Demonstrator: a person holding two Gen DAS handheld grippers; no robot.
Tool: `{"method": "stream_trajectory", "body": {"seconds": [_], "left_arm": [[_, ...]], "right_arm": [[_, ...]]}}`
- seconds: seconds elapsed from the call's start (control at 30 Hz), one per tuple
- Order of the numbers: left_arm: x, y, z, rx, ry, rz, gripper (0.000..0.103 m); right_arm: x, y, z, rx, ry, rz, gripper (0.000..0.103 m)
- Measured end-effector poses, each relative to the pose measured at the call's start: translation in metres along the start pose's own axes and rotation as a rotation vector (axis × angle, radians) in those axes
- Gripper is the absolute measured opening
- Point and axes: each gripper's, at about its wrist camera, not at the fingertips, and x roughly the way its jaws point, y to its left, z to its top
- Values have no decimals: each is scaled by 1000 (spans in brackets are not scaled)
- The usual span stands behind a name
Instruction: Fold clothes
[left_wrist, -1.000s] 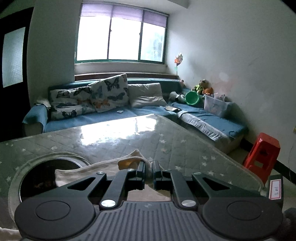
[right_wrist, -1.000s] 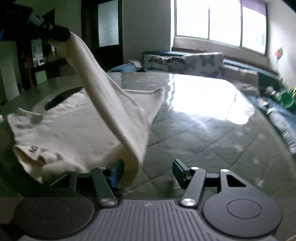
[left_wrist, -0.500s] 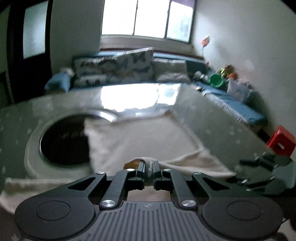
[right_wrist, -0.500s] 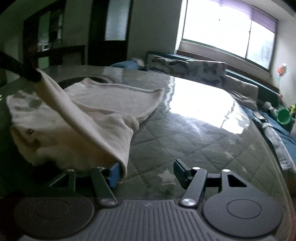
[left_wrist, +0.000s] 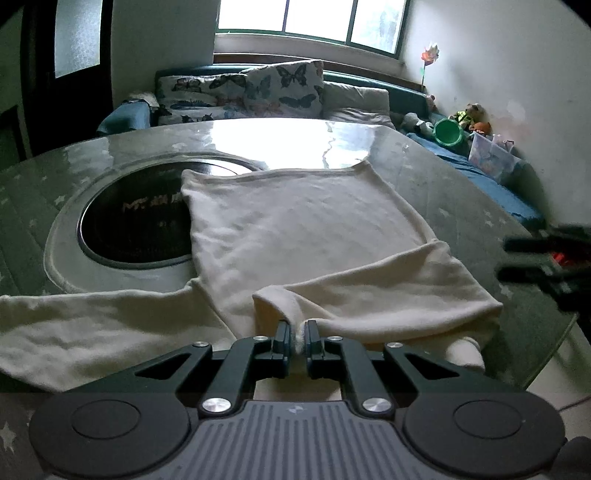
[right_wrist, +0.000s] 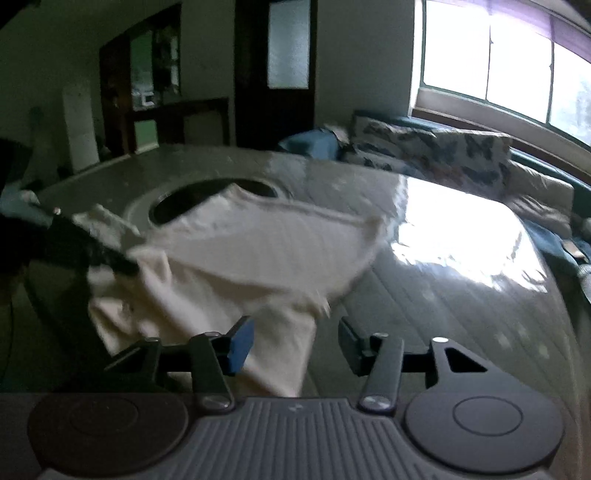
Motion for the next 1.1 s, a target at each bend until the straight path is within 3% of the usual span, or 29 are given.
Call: {"method": "stream_trajectory", "body": {"seconds": [0.13,0.33,0.53,0.57,0.8,0.93,1.1], "left_arm": [[3,1,-2,-5,10,5,9],[5,3,-8,-19,22,1,11],[0,8,-12,-41,22,-4,20],[-1,9,-13,-43,21,0,26],[-15,20,-16,-81,-8,28,35],[-32,41,-20,-150,-41,91,35],[-48,83,-28,-279,-73,258,35]], "right_arm": [[36,0,14,22,14,54,34],[69,-2,11,1,66,48,25],[66,11,15,-35,62,63,26],[65,16,17,-45,58,80,27],[81,68,18,-140,84,229,27],[86,82,14,-178,96,240,27],[81,83,25,-153,61,253,34]]}}
